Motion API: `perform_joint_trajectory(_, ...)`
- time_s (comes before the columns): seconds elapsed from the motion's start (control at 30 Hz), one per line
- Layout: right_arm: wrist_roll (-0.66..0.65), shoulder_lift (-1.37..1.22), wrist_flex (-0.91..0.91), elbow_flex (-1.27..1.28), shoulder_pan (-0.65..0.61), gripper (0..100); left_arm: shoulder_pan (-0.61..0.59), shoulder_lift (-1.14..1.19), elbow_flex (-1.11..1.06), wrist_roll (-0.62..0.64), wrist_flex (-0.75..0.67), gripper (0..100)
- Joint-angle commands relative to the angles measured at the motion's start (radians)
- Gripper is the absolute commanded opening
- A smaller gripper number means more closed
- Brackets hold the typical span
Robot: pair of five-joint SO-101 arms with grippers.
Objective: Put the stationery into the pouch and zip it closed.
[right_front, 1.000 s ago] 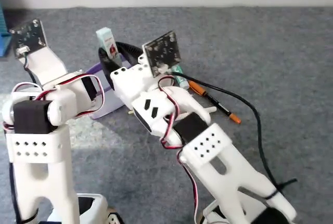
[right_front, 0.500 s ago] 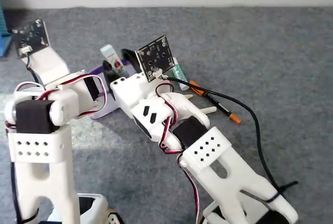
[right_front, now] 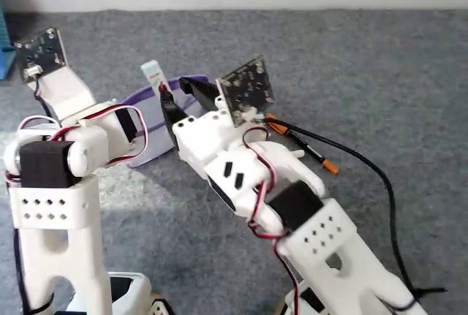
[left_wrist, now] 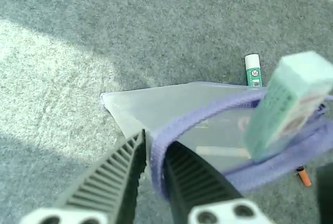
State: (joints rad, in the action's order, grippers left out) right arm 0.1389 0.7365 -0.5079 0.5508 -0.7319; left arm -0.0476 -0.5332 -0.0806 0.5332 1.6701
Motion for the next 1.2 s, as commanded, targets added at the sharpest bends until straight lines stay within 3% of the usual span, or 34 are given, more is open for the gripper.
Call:
perform_joint_trajectory(0.0,-0.029,0.07,-0.068,-0.011,0.001,10.7,0.0,0.037,0.012,0.012,0.003,1)
perform_joint_trajectory(0.1,-0.032,0.061,-0.111,-0.011,0.001,9.4,0.0,0.037,0.012,0.012,0.003,1)
perform_joint_trajectory(0.2,-0.035,0.004,-0.074,-0.011,-0.001,0.1,0.0,0.037,0.012,0.012,0.003,1)
perform_joint_trajectory(0.43,-0.038,-0.251,0.093,-0.011,-0.001,0.9,0.0,0.037,0.012,0.012,0.003,1)
perform_joint_trajectory(0.53,-0.038,-0.294,0.087,-0.052,0.016,0.8,0.0,0.037,0.012,0.012,0.003,1)
perform_joint_trajectory(0.8,-0.038,-0.061,-0.357,-0.238,0.101,0.8,-0.002,0.037,0.012,0.012,0.003,1)
perform_joint_trajectory(0.97,-0.044,-0.035,-0.598,-0.232,0.343,0.8,-0.015,0.037,0.012,0.012,0.026,1)
perform_joint_trajectory(1.17,-0.333,-0.237,-0.719,-0.226,0.565,0.8,-0.103,0.028,0.012,0.012,0.044,1)
